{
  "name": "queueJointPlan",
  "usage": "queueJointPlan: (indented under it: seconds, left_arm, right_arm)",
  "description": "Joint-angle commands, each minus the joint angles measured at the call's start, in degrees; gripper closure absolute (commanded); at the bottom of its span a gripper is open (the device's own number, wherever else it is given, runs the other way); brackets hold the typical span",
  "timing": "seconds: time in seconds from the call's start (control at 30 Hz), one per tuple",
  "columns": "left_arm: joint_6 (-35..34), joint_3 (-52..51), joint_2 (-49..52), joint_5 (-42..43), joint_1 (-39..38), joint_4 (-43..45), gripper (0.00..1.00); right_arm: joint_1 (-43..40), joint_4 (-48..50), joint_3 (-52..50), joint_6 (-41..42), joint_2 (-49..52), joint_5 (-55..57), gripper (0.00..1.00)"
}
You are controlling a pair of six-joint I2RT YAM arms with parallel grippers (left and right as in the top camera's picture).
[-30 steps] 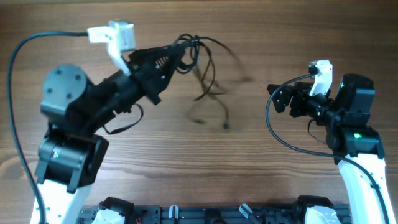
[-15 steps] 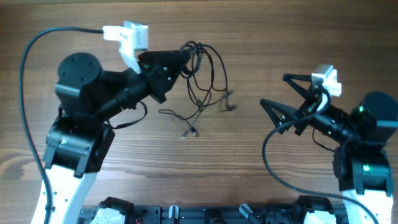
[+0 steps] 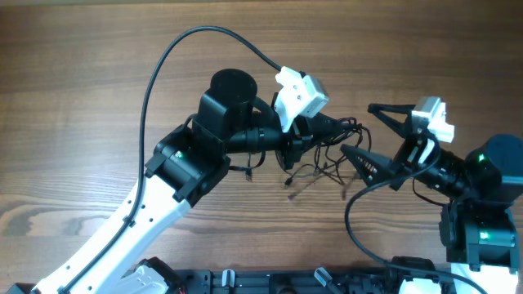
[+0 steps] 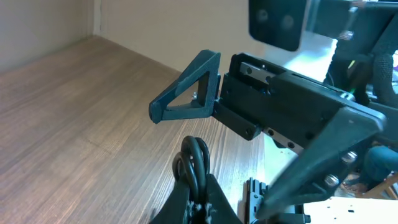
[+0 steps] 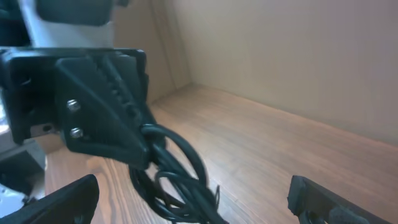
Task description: Untangle cables
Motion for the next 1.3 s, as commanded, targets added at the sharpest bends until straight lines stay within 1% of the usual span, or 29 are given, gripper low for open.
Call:
queueJointPlan:
  seconds: [0.0,0.03,0.13,0.37,0.47,0.53,0.6,0.9,0.97,1.0,1.07,1.1,1.13,1.2,1.27]
  left_arm:
    - [1.6,1.1,-0.1,1.1,-0.1,0.9,0.96]
    - [1.6,1.1,-0.1,1.4,-0.2,0.8,0.96]
    - [1.6,1.1,-0.1,2.8,-1.2,0.7,0.96]
    - [1.7,1.1,-0.1,2.8,-2.4,0.8,0.96]
    - [3.3,1.1,-0.1,2.8,-2.5,1.5,0.96]
    - [3.6,1.1,-0.1,4.4,-2.5,3.2,0.96]
    - [7.0,1.1,-0.1,5.2,-2.5,4.2,0.96]
    - [7.6,1.1,-0.1,5.1,-2.5,5.5,0.96]
    - [7.6,1.2,-0.1,2.1,-2.5,5.4,0.96]
    - [6.7,1.1,-0.1,-1.4,-2.5,5.2,0.96]
    - [0.1,1.2,-0.1,-6.7,-2.0,5.3,0.96]
    - [-3.9,1.2,-0.1,-8.2,-1.3,5.3,0.96]
    - [-8.2,1.2,-0.1,-8.2,-0.1,5.4,0.96]
    - [-14.8,1.2,-0.1,-8.2,1.2,5.5,0.96]
    - [-17.6,1.2,-0.1,-7.9,1.2,5.5,0.96]
  right_arm:
    - [-0.2,0.2,0.0,3.7,-0.4,4.5,0.00]
    - [-0.2,0.0,0.0,4.0,-0.4,5.6,0.00]
    - [-0.2,-1.0,0.0,8.4,-0.4,11.7,0.00]
    - [-0.2,-1.7,0.0,10.1,-0.4,14.4,0.00]
    - [-0.2,-6.3,0.0,9.9,-0.4,19.6,0.00]
    - [-0.2,-9.4,0.0,9.4,-0.2,21.8,0.00]
    - [-0.2,-11.1,0.0,9.4,0.2,23.9,0.00]
    - [-0.2,-13.1,0.0,9.4,3.3,26.8,0.00]
    - [-0.2,-13.0,0.0,8.4,3.2,24.2,0.00]
    - [-0.2,-12.6,0.0,5.9,3.2,20.9,0.00]
    - [-0.2,-12.6,0.0,2.1,3.1,17.2,0.00]
    - [-0.2,-12.4,0.0,-1.4,3.1,13.8,0.00]
    - [-0.2,-11.6,0.0,-2.4,3.1,11.8,0.00]
    - [-0.2,-8.8,0.0,-1.0,3.1,11.8,0.00]
    - [-0.2,-4.9,0.0,2.7,3.1,11.8,0.00]
